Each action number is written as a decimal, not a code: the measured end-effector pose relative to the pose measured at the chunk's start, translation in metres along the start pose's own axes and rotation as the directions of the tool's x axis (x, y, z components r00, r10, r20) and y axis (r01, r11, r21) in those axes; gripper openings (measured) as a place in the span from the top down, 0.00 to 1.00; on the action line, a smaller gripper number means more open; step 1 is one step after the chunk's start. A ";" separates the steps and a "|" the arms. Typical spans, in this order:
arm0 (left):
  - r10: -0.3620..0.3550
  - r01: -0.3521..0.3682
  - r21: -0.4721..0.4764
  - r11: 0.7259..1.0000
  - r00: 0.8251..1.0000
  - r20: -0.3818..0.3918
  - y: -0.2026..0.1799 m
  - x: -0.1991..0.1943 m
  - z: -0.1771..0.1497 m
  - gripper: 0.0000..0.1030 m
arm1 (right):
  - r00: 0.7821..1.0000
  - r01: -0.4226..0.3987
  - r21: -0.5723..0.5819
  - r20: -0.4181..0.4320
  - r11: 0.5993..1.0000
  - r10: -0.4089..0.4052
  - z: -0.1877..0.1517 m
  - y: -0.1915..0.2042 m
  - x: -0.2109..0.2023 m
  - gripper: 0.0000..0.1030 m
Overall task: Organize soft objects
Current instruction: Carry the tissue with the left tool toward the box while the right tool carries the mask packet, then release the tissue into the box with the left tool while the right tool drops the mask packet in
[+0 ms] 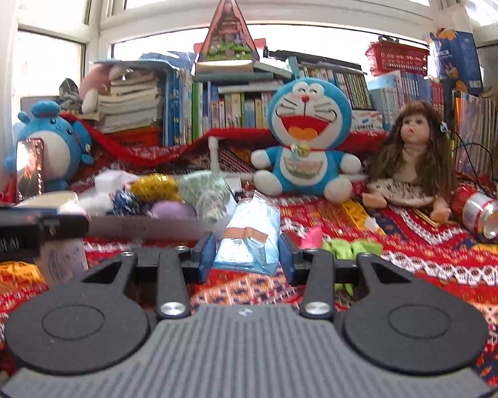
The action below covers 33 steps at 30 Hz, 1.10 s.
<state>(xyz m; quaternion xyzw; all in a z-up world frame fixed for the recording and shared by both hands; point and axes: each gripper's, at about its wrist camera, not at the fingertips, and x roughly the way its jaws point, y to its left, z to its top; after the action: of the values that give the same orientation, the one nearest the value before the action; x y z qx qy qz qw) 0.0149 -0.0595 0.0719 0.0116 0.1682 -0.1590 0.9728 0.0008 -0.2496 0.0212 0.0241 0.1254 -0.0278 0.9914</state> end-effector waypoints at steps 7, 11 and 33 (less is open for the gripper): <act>0.043 -0.041 -0.060 0.997 0.999 0.030 0.043 0.004 0.038 0.78 | 0.999 -0.051 0.022 0.013 0.998 0.051 0.022 0.002 0.011 0.55; 0.068 -0.065 -0.111 0.992 0.998 0.019 0.070 0.011 0.052 0.78 | 0.996 -0.088 0.046 -0.001 0.995 0.088 0.034 0.003 0.022 0.55; 0.030 -0.064 -0.208 0.976 0.986 -0.162 0.159 0.099 0.073 0.78 | 0.930 -0.272 0.116 -0.223 0.955 0.292 0.072 0.033 0.094 0.55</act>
<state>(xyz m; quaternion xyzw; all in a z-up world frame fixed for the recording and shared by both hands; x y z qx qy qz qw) 0.1764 0.0559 0.1031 -0.0760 0.2602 -0.1154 0.9556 0.1118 -0.2249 0.0688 0.0862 0.2371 0.1127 0.9611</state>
